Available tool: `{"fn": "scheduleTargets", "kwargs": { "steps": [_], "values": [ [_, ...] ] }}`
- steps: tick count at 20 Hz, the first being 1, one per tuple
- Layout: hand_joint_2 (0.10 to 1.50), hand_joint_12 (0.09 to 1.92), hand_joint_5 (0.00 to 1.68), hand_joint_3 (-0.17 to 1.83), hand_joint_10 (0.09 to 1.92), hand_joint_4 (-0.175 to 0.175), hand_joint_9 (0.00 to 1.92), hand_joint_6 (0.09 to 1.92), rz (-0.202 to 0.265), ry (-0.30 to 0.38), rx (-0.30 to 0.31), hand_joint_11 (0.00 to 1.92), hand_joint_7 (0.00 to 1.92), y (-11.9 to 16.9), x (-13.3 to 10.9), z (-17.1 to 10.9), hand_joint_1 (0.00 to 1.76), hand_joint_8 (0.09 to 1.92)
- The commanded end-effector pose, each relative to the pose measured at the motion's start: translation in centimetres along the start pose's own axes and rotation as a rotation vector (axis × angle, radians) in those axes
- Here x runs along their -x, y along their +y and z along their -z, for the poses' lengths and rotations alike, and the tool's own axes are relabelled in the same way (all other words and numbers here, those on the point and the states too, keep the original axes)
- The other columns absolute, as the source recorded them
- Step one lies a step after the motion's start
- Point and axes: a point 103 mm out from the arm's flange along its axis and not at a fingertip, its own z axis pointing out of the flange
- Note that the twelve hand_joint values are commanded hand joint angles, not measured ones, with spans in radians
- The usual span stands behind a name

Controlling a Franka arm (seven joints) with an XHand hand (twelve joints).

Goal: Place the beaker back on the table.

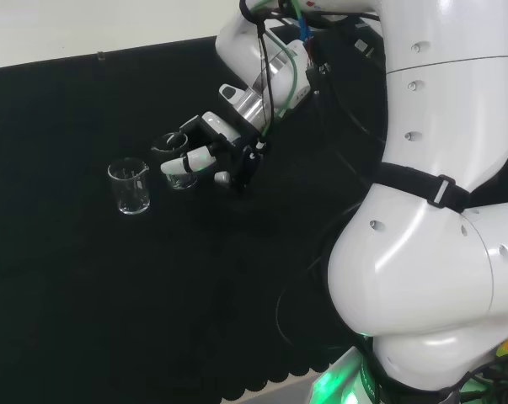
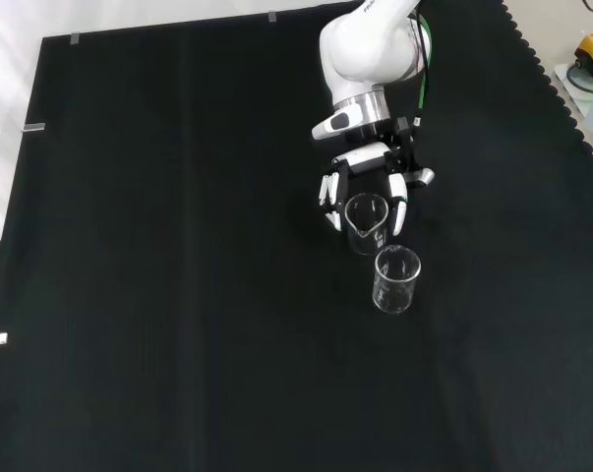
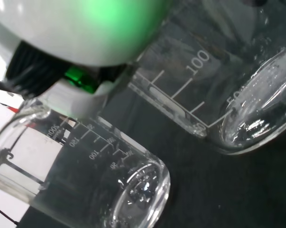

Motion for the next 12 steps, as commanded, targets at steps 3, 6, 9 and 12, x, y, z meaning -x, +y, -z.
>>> {"fn": "scheduleTargets", "kwargs": {
  "steps": [3, 6, 9, 12],
  "values": [
    [0.69, 0.89, 1.46, 0.49, 0.09, -0.175, 1.50, 0.21, -0.009, -0.021, -0.007, 0.99, 1.58, -0.20, 0.32, -0.41, 1.32, 0.09],
    [0.69, 0.90, 1.46, 0.49, 0.09, -0.175, 1.50, 0.21, -0.015, -0.029, -0.006, 0.99, 1.58, -0.24, 0.48, -0.41, 1.32, 0.09],
    [0.69, 0.90, 1.46, 0.49, 0.09, -0.175, 1.50, 0.21, -0.019, -0.036, -0.008, 0.99, 1.58, -0.25, 0.55, -0.52, 1.32, 0.09],
    [0.69, 0.90, 1.47, 0.49, 0.09, -0.175, 1.50, 0.21, -0.028, -0.040, -0.009, 0.99, 1.58, -0.31, 0.73, -0.67, 1.32, 0.09]
  ]
}}
